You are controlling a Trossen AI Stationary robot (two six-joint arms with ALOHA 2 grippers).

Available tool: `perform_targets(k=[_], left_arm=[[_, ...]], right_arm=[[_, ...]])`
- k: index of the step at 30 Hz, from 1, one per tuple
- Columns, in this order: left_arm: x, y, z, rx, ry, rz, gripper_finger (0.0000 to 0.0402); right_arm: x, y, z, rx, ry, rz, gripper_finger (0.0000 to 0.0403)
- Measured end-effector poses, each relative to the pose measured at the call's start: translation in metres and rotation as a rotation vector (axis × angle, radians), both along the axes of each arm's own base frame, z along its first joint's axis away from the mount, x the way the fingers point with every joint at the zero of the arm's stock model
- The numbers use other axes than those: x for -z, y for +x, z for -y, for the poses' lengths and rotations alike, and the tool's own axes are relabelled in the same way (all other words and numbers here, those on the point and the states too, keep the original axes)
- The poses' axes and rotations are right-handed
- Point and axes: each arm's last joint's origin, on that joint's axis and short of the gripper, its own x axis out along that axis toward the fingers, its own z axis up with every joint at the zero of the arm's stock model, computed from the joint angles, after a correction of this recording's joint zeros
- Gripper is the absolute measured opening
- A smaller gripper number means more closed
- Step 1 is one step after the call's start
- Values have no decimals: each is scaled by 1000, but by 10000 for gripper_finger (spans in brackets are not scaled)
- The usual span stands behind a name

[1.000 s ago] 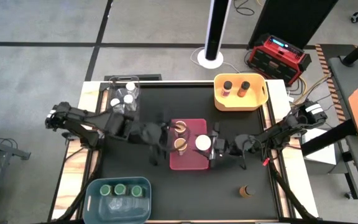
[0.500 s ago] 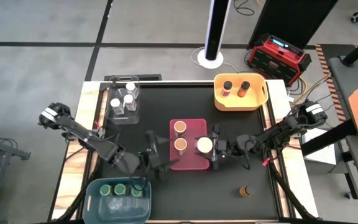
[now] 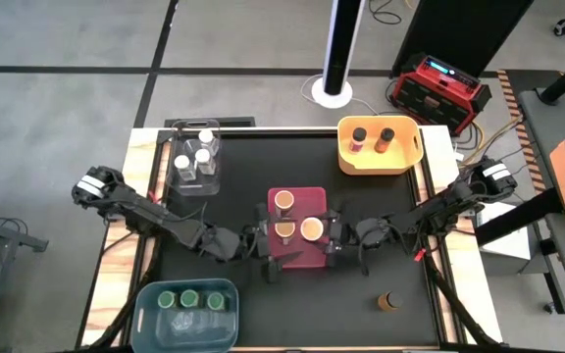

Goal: Sort spices by type
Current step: Put the gold seasoning bottle into the red bin

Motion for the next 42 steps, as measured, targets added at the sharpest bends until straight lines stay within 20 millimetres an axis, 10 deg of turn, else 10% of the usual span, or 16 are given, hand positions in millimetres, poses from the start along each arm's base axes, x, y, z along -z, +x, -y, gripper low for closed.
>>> perform_targets(k=[42], left_arm=[[63, 64, -11, -10, -102, 124, 342]], right_arm=[[2, 0, -10, -50, -73, -87, 263]])
